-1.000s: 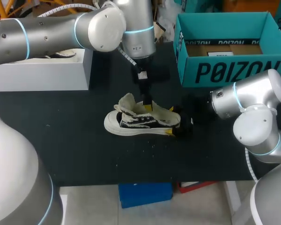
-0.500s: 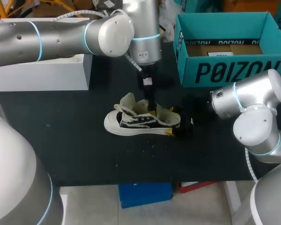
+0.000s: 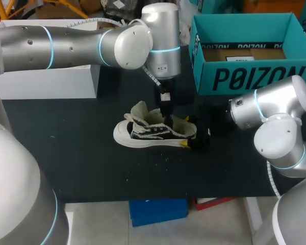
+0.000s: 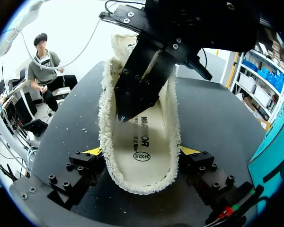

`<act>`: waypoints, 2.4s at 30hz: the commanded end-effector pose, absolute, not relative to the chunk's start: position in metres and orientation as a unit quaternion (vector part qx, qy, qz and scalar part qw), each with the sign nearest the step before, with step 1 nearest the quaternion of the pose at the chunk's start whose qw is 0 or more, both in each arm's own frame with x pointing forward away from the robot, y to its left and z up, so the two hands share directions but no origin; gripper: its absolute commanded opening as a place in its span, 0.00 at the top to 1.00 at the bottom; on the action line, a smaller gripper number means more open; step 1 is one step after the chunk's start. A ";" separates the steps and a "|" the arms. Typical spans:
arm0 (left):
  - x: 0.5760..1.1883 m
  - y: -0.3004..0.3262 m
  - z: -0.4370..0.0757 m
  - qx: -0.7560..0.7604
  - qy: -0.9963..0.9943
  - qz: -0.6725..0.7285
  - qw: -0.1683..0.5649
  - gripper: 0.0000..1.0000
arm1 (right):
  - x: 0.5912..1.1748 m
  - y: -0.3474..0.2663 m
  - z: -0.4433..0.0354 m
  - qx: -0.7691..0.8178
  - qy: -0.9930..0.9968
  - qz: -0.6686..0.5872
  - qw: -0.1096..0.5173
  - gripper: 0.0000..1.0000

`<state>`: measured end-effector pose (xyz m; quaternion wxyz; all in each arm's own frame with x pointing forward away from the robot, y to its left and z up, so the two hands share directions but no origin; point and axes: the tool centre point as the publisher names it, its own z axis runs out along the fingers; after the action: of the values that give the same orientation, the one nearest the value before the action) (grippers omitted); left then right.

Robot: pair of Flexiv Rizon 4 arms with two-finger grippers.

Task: Take the shoe out of the shoebox, open the shoe tongue, remove and reinsert the insole, then place the shoe into the shoebox

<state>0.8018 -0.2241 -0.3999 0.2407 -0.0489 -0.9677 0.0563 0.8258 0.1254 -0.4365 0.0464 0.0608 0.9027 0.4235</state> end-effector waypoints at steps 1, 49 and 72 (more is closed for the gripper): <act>0.797 -0.225 -0.405 -0.048 -0.968 0.059 0.240 1.00 | 0.826 0.125 -0.442 0.062 0.903 0.423 0.047 1.00; 0.794 -0.206 -0.425 0.018 -0.996 -0.077 0.043 0.73 | 0.826 0.125 -0.442 0.062 0.903 0.423 0.047 1.00; 0.842 -0.160 -0.441 0.030 -0.973 -0.088 -0.210 0.76 | 0.826 0.125 -0.442 0.062 0.903 0.423 0.047 1.00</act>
<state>0.8285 -0.1870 -0.4184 -0.1597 0.0379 -0.9798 -0.1139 0.8262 0.1271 -0.4375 0.0472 0.0607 0.9022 0.4244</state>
